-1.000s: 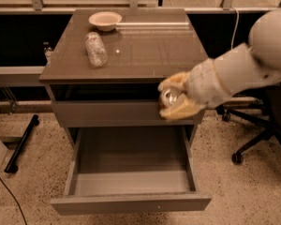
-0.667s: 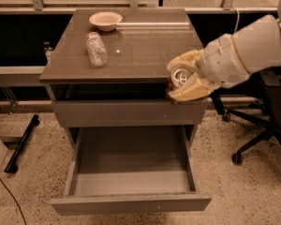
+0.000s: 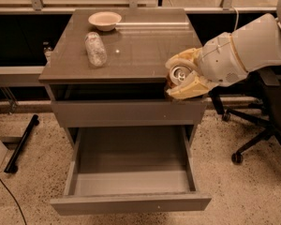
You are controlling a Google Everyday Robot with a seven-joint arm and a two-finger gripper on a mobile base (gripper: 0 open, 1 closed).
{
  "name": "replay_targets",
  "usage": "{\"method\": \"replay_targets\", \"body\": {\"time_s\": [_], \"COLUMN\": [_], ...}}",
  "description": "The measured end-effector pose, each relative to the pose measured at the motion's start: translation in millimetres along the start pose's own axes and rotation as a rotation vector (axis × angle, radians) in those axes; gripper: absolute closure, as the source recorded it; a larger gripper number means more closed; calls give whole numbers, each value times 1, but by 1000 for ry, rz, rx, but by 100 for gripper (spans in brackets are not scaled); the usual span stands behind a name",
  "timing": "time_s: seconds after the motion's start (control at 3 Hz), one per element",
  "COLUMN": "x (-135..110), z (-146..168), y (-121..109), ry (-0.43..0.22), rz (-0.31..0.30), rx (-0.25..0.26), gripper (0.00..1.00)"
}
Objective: Pick orange can from middle drawer and place on counter
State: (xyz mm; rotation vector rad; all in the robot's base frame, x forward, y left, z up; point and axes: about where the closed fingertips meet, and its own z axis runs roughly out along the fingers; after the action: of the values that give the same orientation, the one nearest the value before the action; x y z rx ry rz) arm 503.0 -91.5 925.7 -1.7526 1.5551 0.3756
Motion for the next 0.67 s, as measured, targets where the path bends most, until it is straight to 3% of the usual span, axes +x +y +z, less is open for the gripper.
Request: {"method": "replay_targets", "body": {"time_s": [0.33, 0.67], "x": [-1, 0], "z": [3, 10], "y": [-18, -56], "ry": [-26, -75], "rz": [9, 23], "rx": [40, 93], "gripper": [100, 100]}}
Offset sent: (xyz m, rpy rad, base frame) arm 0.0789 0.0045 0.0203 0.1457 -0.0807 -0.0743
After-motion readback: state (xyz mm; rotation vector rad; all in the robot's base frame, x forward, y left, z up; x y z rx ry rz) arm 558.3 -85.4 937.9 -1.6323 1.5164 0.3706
